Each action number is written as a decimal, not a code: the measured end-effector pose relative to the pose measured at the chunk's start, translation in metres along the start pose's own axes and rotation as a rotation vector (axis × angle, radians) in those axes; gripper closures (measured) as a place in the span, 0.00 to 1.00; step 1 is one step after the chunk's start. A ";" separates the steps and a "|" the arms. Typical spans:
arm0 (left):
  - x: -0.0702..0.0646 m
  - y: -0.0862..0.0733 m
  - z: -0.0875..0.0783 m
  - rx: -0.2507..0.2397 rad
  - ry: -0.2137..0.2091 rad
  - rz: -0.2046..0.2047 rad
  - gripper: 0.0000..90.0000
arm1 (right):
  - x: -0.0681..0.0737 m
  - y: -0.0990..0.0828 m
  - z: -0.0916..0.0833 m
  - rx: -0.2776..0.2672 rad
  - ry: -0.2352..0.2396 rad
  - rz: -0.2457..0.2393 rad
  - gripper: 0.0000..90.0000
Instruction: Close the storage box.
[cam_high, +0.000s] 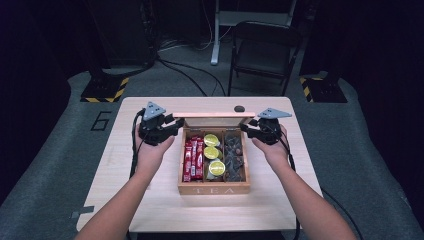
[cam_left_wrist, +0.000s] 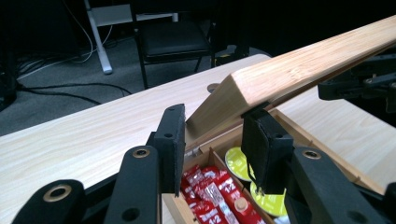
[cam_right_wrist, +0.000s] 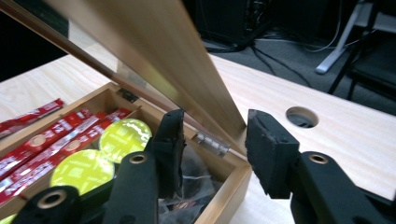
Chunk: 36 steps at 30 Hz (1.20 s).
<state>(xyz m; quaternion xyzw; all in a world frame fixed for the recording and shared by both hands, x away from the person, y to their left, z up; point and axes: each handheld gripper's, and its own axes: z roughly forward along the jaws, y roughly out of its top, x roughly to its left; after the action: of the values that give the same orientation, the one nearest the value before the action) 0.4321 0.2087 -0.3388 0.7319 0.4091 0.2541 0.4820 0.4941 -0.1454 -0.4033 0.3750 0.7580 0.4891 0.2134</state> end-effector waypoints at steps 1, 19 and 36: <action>-0.001 -0.002 -0.001 -0.002 0.002 0.008 0.67 | 0.000 -0.001 -0.001 -0.002 0.007 0.002 0.63; -0.011 -0.034 -0.017 0.030 -0.051 0.035 0.66 | 0.017 -0.021 -0.031 0.001 0.076 0.002 0.57; -0.017 -0.060 -0.023 0.043 -0.072 0.015 0.66 | 0.036 -0.035 -0.061 -0.014 0.116 -0.035 0.56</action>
<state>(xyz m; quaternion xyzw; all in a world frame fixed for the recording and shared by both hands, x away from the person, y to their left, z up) 0.3841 0.2173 -0.3844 0.7538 0.3912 0.2226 0.4787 0.4163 -0.1611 -0.4070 0.3315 0.7721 0.5114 0.1801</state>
